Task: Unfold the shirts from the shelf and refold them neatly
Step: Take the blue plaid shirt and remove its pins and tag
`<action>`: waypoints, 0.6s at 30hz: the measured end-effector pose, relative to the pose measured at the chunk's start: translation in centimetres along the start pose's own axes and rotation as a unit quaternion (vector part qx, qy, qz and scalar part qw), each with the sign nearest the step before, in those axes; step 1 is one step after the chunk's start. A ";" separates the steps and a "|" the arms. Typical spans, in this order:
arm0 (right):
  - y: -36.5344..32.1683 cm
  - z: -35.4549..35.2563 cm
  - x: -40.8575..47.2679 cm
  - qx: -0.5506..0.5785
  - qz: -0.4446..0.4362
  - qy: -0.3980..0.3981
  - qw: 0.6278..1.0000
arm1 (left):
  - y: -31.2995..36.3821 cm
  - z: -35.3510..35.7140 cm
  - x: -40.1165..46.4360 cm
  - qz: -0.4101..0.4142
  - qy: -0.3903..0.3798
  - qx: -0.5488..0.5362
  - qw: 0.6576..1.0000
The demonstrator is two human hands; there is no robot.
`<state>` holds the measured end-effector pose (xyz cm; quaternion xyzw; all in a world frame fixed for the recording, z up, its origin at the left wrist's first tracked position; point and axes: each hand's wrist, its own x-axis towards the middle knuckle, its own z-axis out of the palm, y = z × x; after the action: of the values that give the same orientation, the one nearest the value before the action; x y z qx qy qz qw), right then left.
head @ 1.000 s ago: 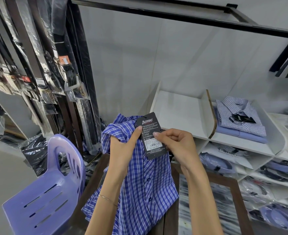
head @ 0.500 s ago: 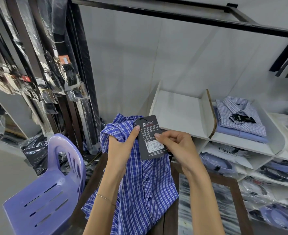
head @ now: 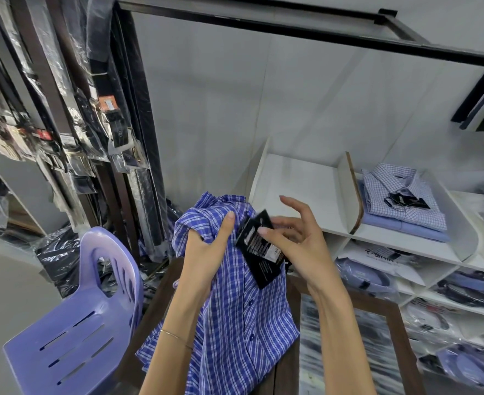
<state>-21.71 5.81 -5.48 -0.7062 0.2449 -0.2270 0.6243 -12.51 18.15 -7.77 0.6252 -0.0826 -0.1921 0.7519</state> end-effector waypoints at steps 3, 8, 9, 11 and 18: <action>0.6 0.4 0.2 -0.069 -0.049 -0.005 0.996 | 0.0 0.4 -0.3 -0.010 -0.005 -0.012 1.000; 1.5 0.8 0.5 -0.146 -0.081 0.032 0.986 | 0.1 0.5 -0.5 -0.048 0.006 -0.103 0.993; 1.5 0.8 0.5 -0.149 -0.087 0.029 0.985 | 0.2 0.5 -0.5 -0.045 0.002 -0.120 0.992; 1.2 1.3 0.2 -0.149 -0.092 -0.003 0.985 | 0.2 0.5 -0.5 -0.040 -0.008 -0.143 0.989; 1.6 1.9 0.1 -0.170 -0.042 -0.100 0.980 | 0.1 0.4 -0.7 -0.055 -0.009 -0.155 0.986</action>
<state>-20.56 7.09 -7.27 -0.8305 0.1864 -0.1360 0.5069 -13.23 18.09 -7.47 0.5034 -0.0239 -0.2490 0.8271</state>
